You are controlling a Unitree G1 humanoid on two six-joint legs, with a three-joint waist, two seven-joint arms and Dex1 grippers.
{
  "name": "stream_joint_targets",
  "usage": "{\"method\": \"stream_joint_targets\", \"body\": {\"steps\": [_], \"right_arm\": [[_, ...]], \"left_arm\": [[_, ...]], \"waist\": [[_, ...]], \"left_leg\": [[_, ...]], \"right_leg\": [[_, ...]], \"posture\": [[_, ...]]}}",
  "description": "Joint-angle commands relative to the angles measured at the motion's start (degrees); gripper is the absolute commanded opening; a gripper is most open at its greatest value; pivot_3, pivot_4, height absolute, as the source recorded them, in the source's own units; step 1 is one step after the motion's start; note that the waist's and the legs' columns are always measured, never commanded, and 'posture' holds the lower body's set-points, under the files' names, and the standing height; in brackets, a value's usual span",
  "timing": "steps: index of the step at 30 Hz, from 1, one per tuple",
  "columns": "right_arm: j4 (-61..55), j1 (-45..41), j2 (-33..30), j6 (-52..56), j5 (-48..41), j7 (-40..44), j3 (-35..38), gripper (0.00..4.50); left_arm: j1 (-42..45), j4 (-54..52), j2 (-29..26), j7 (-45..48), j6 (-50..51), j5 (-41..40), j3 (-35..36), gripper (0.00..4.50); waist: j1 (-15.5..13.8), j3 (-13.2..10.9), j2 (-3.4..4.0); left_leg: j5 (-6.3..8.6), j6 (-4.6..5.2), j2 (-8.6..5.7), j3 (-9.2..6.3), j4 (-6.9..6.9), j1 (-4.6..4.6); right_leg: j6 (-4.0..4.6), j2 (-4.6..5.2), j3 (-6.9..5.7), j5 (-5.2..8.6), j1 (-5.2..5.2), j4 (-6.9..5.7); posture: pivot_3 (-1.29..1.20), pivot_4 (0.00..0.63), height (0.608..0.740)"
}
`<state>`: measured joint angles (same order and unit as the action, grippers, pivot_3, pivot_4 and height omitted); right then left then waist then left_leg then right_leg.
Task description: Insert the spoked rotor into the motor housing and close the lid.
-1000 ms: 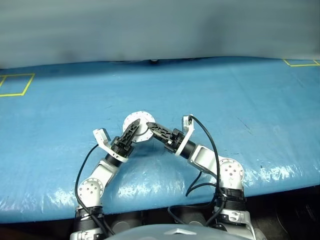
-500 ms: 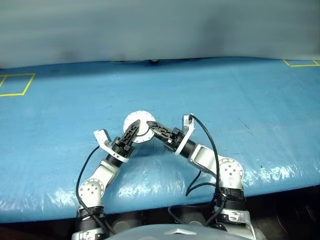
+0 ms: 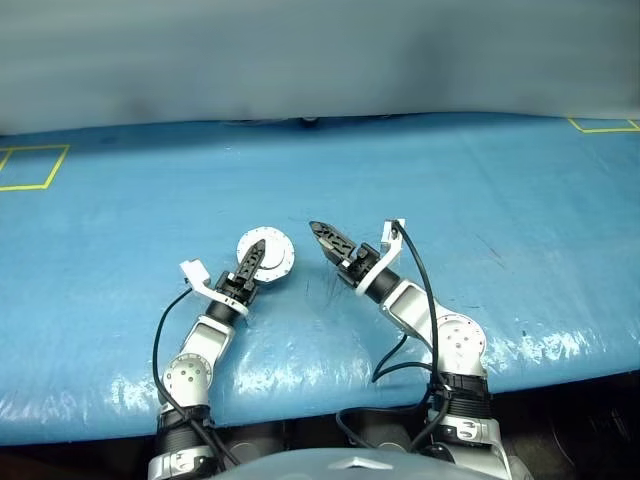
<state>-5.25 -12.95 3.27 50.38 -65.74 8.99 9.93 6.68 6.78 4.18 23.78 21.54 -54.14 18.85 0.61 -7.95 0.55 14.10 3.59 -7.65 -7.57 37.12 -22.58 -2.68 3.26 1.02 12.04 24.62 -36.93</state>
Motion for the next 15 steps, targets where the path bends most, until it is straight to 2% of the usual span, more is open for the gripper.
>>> {"method": "stream_joint_targets", "body": {"steps": [1, 7, 15], "right_arm": [[-2.42, -0.12, -0.61, -1.29, 0.94, 0.79, -0.3, 4.47], [-4.65, 1.44, -0.16, -5.41, 2.48, -0.16, 1.72, 4.47], [-6.36, 3.61, -0.05, -6.19, 3.71, -0.19, 0.69, 4.47]], "left_arm": [[6.28, 0.8, 4.26, -7.11, -10.77, 1.38, 4.91, 2.77], [13.89, 8.17, 3.12, -18.28, -20.28, 7.13, 8.61, 2.77], [16.27, 13.63, 2.38, -16.79, -18.48, 8.42, 7.68, 2.77]], "waist": [[-0.02, 0.0, -0.04], [-0.41, 0.05, -0.14], [-0.54, 0.06, -0.19]], "left_leg": [[-0.02, -0.03, 0.01, -0.01, 0.01, -0.01], [0.0, 0.0, -0.02, -0.01, 0.07, -0.06], [0.0, 0.03, -0.04, -0.01, 0.25, -0.1]], "right_leg": [[0.02, -0.01, -0.02, -0.02, 0.0, 0.0], [-0.02, 0.0, -0.03, -0.07, -0.04, 0.05], [-0.1, -0.02, -0.04, -0.12, -0.06, -0.02]], "posture": [[0.0, 0.15, 0.74], [0.0, 0.15, 0.74], [0.0, 0.15, 0.74]]}}
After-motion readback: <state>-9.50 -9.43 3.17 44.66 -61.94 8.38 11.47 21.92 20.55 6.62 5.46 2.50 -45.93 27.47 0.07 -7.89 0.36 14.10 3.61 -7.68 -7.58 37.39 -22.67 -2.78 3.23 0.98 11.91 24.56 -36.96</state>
